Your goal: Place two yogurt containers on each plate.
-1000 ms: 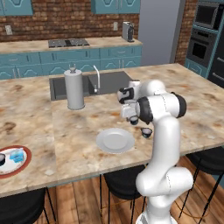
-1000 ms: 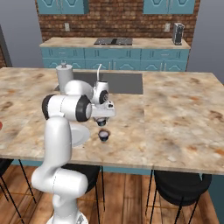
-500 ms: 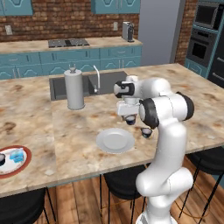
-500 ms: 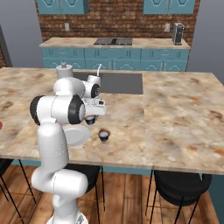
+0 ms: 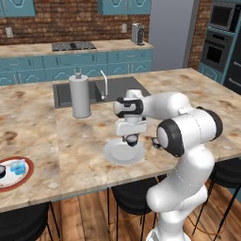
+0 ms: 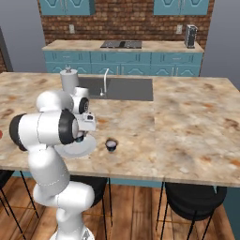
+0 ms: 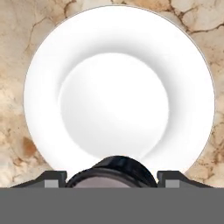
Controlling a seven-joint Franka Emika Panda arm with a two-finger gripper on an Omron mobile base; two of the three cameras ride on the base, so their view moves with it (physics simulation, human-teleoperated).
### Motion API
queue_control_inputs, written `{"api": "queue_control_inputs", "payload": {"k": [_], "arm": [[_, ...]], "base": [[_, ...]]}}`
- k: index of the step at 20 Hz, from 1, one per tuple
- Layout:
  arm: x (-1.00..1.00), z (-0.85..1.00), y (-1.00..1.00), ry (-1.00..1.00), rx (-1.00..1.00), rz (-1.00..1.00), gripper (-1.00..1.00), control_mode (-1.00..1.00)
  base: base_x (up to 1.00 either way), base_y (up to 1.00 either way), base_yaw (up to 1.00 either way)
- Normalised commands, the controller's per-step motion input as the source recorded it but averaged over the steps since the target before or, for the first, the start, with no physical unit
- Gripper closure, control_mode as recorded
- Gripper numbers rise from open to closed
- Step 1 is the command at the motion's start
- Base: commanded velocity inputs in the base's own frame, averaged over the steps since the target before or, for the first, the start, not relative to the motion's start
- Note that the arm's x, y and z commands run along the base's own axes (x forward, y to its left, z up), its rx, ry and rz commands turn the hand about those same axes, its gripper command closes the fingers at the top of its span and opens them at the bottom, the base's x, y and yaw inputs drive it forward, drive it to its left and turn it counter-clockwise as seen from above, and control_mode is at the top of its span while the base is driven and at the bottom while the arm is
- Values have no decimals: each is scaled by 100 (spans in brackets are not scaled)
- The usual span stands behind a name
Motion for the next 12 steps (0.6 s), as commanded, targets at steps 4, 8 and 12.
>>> {"api": "queue_control_inputs", "payload": {"k": [4,8,12], "arm": [[41,-14,29,6,0,0,100,-100],[19,-18,36,3,0,0,100,-100],[2,-15,31,3,0,0,100,-100]], "base": [[0,0,0],[0,0,0],[0,0,0]]}}
